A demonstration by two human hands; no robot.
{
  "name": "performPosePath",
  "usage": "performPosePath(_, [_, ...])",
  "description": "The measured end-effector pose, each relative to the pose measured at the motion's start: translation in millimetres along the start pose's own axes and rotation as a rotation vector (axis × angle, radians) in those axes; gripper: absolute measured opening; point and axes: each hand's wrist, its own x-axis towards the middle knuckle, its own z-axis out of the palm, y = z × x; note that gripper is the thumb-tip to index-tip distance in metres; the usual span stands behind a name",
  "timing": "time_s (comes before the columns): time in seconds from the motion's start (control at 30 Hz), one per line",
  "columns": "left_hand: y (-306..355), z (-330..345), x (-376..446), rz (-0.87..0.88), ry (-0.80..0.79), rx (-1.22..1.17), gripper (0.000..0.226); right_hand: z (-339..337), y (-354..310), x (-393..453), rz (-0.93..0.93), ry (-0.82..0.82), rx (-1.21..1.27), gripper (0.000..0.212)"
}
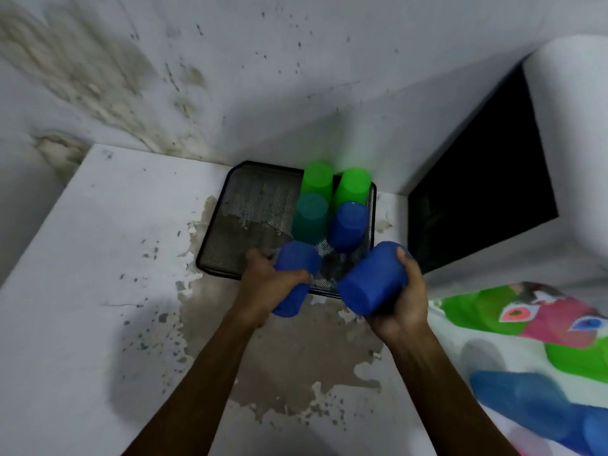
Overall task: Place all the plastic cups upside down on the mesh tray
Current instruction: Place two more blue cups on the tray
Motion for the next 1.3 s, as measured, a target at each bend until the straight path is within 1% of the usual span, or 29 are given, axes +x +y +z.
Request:
performPosePath(0.07, [5,1,4,0.125,0.047,0.155,0.063,2,1,4,0.044,-0.035,-0.015,0.047])
performPosePath(0.13, [10,2,8,0.217,0.085,0.264,0.067,6,1,5,0.074,-0.005,-0.124,0.033])
performPosePath(0.17, [12,4,10,0.237,0.090,0.314,0.072,8,0,5,0.082,0.026,-0.197,0.026])
performPosePath(0.2, [14,6,12,0.249,0.096,0.367,0.076,10,0,4,0.079,0.046,-0.280,0.026])
performPosePath(0.27, [19,9,13,0.227,0.091,0.475,0.076,13,-3,7,0.031,0.070,-0.454,0.049])
performPosePath(0.3, [20,10,13,0.218,0.088,0.524,0.075,15,-5,7,-0.005,0.086,-0.563,0.058])
performPosePath(0.33, [21,11,14,0.224,0.092,0.569,0.075,18,-8,6,-0.051,0.108,-0.690,0.061])
performPosePath(0.4, [22,14,16,0.240,0.102,0.619,0.077,22,-15,4,-0.199,0.146,-1.003,0.064])
performPosePath(0.47, [23,16,17,0.258,0.113,0.613,0.083,23,-20,5,-0.404,0.181,-1.341,0.064])
performPosePath(0.5, [23,17,17,0.269,0.123,0.601,0.084,23,-22,6,-0.478,0.197,-1.456,0.063])
performPosePath(0.53, [23,18,16,0.289,0.144,0.597,0.083,23,-23,6,-0.521,0.208,-1.514,0.062])
performPosePath(0.63, [22,21,14,0.346,0.185,0.611,0.078,25,-24,13,-0.582,0.218,-1.615,0.063])
performPosePath(0.7, [21,22,14,0.361,0.184,0.619,0.075,28,-21,16,-0.617,0.208,-1.700,0.068])
performPosePath(0.77, [20,23,15,0.368,0.179,0.637,0.074,31,-15,19,-0.639,0.207,-1.734,0.071])
performPosePath(1.0, [13,31,20,0.432,0.127,0.612,0.083,26,11,33,-0.749,0.231,-1.767,0.073])
performPosePath(1.1, [6,34,25,0.467,0.130,0.587,0.083,21,19,39,-0.793,0.241,-1.775,0.072])
performPosePath(1.2, [0,34,29,0.494,0.131,0.539,0.083,15,24,44,-0.795,0.229,-1.771,0.072])
performPosePath(1.3, [-3,35,32,0.505,0.117,0.494,0.085,10,28,48,-0.805,0.203,-1.734,0.076])
